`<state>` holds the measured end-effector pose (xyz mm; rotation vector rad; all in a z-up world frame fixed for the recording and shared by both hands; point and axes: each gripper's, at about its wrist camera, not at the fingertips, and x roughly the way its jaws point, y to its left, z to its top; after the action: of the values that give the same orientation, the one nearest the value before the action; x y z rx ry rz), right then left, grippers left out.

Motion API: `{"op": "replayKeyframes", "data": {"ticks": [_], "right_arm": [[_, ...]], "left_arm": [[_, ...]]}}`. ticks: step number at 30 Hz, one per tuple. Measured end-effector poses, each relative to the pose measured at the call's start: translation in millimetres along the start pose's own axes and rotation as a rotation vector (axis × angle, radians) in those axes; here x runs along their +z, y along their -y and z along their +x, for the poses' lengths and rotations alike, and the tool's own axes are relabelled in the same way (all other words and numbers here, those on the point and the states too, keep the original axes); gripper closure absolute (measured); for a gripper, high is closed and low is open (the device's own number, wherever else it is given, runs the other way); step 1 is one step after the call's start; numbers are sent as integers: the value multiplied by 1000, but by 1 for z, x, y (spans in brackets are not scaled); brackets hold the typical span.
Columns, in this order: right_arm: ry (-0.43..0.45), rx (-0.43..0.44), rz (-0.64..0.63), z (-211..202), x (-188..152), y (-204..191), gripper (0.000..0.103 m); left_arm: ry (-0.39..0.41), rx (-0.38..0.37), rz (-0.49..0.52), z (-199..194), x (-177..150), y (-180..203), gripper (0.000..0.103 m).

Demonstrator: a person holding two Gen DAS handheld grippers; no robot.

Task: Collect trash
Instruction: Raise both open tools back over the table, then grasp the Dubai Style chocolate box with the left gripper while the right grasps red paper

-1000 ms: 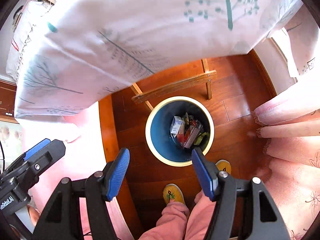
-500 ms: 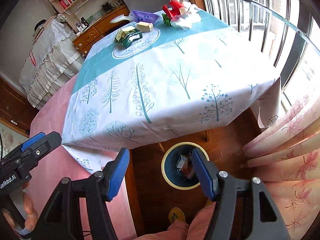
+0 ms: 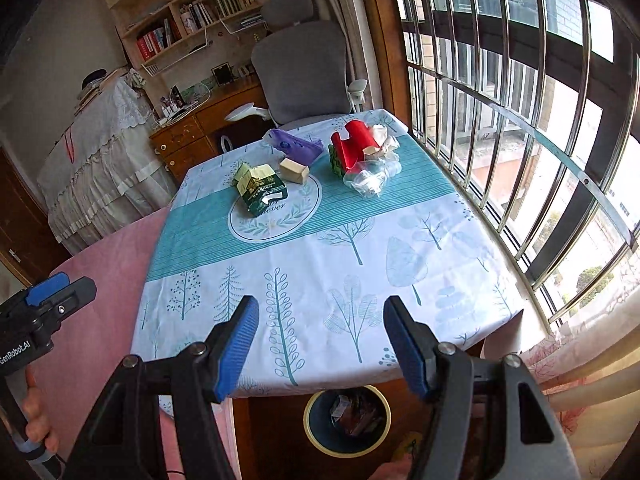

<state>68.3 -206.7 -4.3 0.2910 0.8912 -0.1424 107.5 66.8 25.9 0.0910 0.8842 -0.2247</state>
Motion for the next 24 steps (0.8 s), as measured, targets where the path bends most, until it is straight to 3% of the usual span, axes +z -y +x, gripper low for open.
{"op": "replayKeyframes", "data": {"ticks": [10, 14, 24], "right_arm": [[-50, 40, -50, 112, 107, 31, 38], [-87, 50, -121, 161, 147, 36, 26], [-142, -18, -312, 281, 208, 22, 25]], "left_arm": [[-89, 46, -180, 105, 69, -2, 20], [-127, 43, -254, 155, 102, 5, 20], [-278, 55, -434, 270, 138, -3, 20]]}}
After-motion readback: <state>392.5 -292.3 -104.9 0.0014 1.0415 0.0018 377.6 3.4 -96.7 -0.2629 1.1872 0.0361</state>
